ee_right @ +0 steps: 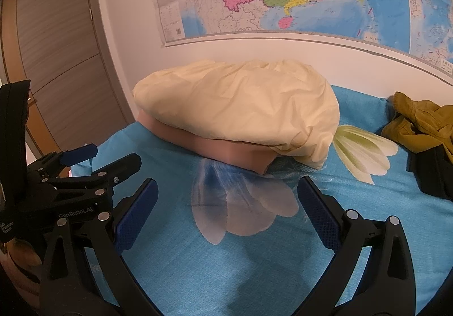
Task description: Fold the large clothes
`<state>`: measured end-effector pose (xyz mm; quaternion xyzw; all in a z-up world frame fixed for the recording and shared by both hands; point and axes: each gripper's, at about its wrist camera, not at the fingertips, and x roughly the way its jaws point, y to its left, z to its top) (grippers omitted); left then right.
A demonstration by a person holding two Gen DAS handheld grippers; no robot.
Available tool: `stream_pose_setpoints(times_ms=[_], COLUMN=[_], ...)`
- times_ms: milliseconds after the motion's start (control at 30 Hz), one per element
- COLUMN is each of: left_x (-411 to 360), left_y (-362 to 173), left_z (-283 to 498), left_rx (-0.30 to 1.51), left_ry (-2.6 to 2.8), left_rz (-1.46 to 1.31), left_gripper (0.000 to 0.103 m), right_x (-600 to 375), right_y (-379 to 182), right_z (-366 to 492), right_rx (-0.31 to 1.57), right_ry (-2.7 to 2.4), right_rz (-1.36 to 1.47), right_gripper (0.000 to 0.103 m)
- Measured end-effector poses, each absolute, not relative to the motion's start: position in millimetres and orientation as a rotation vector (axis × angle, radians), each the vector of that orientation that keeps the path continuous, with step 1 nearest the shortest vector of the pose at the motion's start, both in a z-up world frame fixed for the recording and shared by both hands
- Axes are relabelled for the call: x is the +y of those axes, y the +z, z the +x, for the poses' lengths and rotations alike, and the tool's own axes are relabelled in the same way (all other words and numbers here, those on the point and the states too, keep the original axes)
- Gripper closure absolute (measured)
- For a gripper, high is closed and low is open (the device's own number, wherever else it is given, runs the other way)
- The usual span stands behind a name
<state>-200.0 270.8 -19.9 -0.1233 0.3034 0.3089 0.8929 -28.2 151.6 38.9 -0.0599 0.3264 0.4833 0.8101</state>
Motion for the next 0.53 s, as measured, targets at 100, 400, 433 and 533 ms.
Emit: stream_pose_setpoints(times_ms=[100, 400, 433, 533], left_x=[269.8, 265.1, 264.9, 261.7], left_y=[-20.2, -23.6, -23.9, -24.2], left_z=[-200.4, -198.6, -197.7, -194.8], left_rx=[0.632, 0.646, 0.648, 0.648], left_ry=[0.636, 0.616, 0.613, 0.602], left_rz=[-0.249, -0.249, -0.255, -0.258], left_gripper=[0.007, 0.007, 0.007, 0.007], right_x=[152.3, 151.7, 150.9, 146.9], right_y=[38.0, 37.0, 37.2, 37.1], right_z=[-27.6, -26.6, -26.6, -25.3], right_rx=[0.700, 0.707, 0.706, 0.707], right_ry=[1.032, 1.029, 1.023, 1.009], right_rz=[-0.126, -0.126, -0.126, -0.124], right_gripper=[0.006, 0.006, 0.006, 0.006])
